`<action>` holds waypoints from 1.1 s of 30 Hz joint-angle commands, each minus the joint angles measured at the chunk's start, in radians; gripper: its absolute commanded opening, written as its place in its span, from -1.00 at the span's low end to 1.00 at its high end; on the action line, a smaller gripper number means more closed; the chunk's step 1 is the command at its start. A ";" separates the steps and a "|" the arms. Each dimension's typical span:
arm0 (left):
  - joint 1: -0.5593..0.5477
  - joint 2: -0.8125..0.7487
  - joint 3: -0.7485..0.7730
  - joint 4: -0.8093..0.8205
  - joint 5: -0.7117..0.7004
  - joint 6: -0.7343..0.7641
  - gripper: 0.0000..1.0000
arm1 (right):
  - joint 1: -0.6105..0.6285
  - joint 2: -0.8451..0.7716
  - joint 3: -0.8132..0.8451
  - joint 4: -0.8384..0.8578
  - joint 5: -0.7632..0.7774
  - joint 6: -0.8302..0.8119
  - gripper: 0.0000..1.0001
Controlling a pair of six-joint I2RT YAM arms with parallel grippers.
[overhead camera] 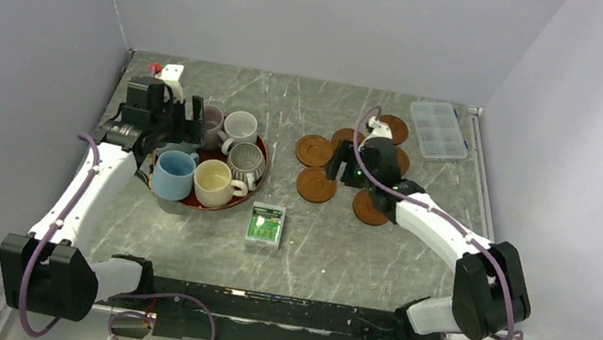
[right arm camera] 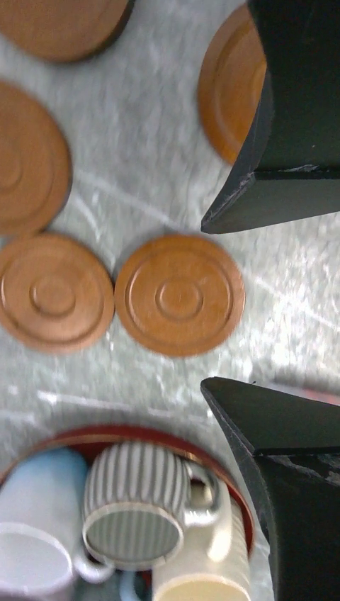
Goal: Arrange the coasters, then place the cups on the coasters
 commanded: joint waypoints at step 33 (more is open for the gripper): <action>-0.004 -0.025 0.027 0.031 0.015 -0.002 0.86 | -0.281 0.091 -0.162 -0.041 -0.223 0.044 0.18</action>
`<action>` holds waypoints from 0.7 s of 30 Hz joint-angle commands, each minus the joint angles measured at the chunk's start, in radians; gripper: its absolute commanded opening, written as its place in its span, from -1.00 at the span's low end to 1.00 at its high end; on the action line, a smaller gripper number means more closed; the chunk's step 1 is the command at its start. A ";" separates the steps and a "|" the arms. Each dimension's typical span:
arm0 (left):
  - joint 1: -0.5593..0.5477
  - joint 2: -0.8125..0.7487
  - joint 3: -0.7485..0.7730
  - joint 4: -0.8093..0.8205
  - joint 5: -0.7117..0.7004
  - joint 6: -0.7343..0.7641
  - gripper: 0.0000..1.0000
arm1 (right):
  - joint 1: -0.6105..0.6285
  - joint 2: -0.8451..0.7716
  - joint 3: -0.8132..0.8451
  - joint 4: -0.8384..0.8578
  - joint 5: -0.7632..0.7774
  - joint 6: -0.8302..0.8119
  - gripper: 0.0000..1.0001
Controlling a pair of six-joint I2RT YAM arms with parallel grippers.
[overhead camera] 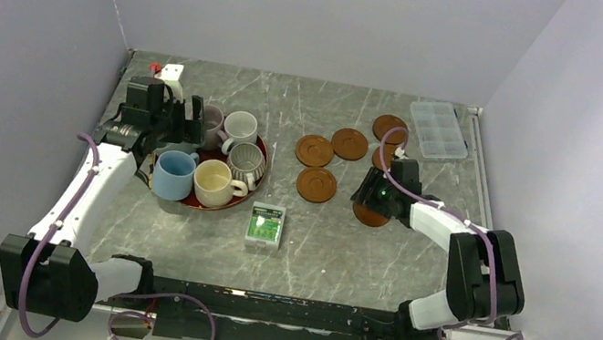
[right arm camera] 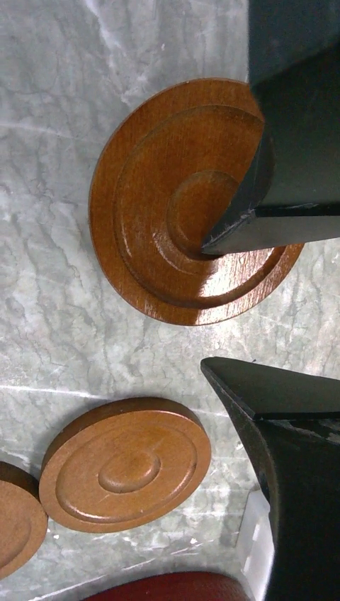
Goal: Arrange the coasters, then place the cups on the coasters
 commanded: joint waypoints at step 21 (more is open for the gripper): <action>-0.004 -0.021 0.027 0.029 0.013 -0.002 0.86 | 0.068 0.064 -0.013 0.109 -0.194 0.057 0.13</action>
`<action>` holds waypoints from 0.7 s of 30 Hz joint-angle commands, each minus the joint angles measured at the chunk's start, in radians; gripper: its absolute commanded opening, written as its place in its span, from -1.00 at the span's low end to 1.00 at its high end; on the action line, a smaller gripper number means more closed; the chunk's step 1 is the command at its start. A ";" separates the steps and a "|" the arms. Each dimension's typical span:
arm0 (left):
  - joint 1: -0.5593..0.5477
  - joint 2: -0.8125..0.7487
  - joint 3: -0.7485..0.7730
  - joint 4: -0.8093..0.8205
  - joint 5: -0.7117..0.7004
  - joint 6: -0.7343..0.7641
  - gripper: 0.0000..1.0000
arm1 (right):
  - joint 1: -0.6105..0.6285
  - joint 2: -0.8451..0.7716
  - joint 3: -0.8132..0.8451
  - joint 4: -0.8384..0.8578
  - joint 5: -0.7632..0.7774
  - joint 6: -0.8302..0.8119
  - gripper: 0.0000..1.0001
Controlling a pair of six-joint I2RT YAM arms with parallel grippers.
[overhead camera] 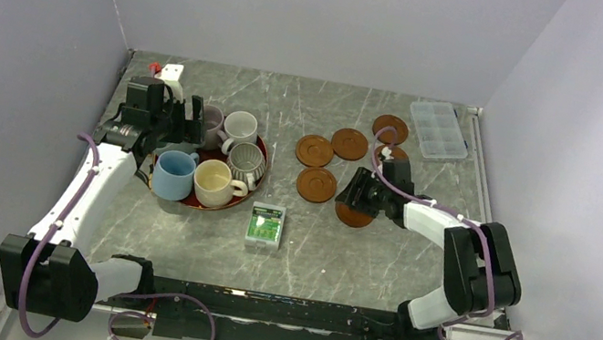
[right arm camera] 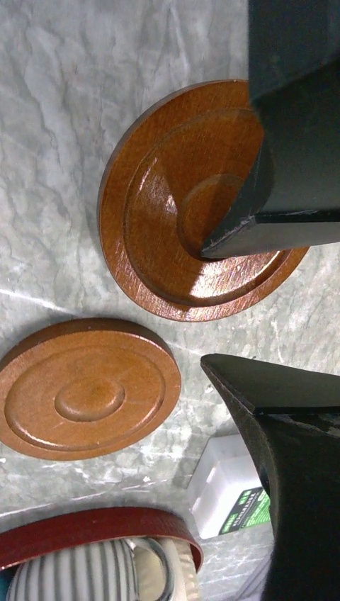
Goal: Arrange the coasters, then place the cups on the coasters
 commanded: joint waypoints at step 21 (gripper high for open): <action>-0.004 -0.022 0.027 0.028 0.009 0.000 0.86 | 0.038 0.058 0.013 0.076 -0.033 0.044 0.12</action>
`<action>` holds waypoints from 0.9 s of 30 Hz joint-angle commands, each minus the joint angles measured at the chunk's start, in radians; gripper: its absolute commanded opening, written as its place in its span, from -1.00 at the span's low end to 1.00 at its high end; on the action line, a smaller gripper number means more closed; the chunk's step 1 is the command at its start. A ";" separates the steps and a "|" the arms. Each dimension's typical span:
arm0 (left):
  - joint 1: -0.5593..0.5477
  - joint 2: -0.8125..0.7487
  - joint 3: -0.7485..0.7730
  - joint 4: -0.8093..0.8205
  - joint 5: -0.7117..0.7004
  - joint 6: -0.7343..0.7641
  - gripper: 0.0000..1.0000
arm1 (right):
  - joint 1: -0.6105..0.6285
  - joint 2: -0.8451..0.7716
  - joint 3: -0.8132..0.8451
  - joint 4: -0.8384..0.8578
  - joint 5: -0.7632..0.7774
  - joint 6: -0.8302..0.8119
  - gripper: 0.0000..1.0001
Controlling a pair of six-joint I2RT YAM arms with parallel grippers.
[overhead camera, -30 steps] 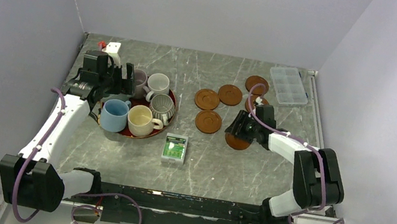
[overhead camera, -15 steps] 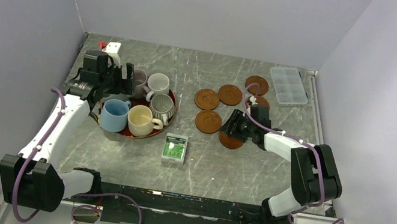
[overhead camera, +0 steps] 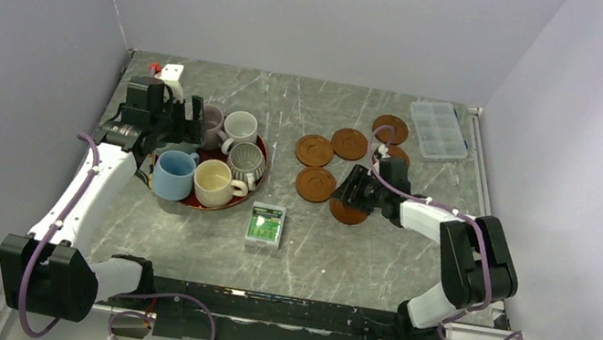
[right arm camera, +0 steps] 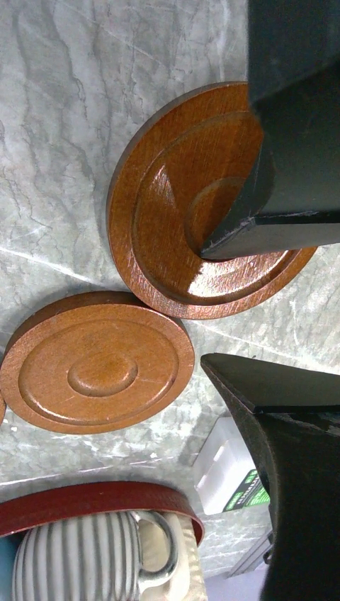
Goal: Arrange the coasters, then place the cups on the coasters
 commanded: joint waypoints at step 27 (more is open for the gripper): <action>-0.004 -0.031 0.025 0.033 0.011 0.000 0.86 | -0.075 -0.083 0.403 -0.273 0.390 -0.234 0.31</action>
